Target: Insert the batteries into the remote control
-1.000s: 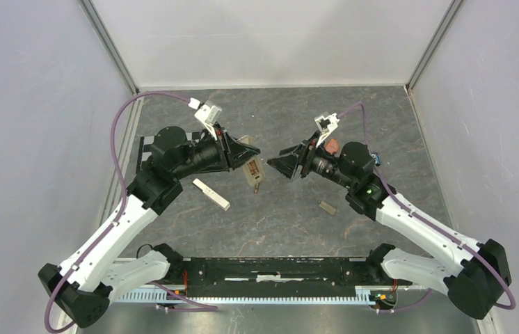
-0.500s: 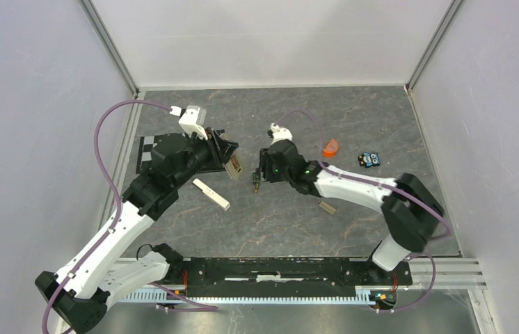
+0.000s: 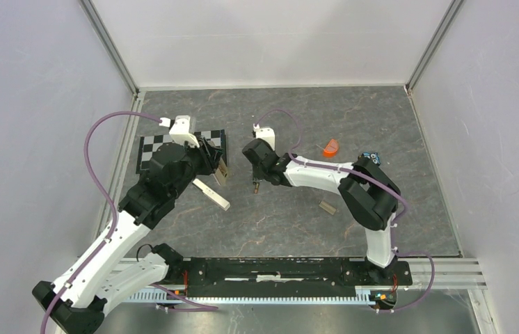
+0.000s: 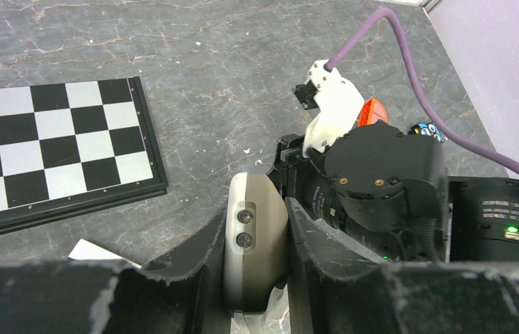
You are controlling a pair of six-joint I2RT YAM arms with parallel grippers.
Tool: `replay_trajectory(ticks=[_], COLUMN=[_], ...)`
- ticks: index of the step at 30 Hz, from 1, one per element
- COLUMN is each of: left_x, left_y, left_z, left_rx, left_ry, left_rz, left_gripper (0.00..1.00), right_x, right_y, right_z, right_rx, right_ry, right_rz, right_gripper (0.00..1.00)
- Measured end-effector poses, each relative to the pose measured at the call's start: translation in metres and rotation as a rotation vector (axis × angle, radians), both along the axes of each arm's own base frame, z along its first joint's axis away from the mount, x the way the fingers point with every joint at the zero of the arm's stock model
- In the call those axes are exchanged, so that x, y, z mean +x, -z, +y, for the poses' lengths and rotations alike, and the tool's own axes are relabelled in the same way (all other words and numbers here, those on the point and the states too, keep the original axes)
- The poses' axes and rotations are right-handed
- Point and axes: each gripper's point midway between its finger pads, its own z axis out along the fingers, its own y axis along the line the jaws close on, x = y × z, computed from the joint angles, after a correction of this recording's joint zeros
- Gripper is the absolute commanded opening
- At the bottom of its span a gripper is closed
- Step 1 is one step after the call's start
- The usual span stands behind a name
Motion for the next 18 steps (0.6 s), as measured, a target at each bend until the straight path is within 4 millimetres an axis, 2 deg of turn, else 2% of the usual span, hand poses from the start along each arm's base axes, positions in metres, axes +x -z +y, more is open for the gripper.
replay_trajectory(ticks=[11,16,18], left_x=[0.000,0.000,0.000], left_y=[0.009,0.009,0.010], left_z=[0.000,0.000,0.000], left_rx=[0.012,0.013,0.013], left_ry=[-0.001,-0.001,-0.001], left_rz=[0.017,0.019,0.019], left_gripper=[0.02,0.02,0.02], right_x=[-0.004,-0.001,0.002], right_y=[0.041,0.042,0.042], right_z=[-0.012,-0.010,-0.008], right_rx=[-0.100,-0.098,-0.091], right_ry=[0.025,0.034,0.037], right_rz=[0.066,0.065,0.062], right_gripper=[0.23,0.23,0.16])
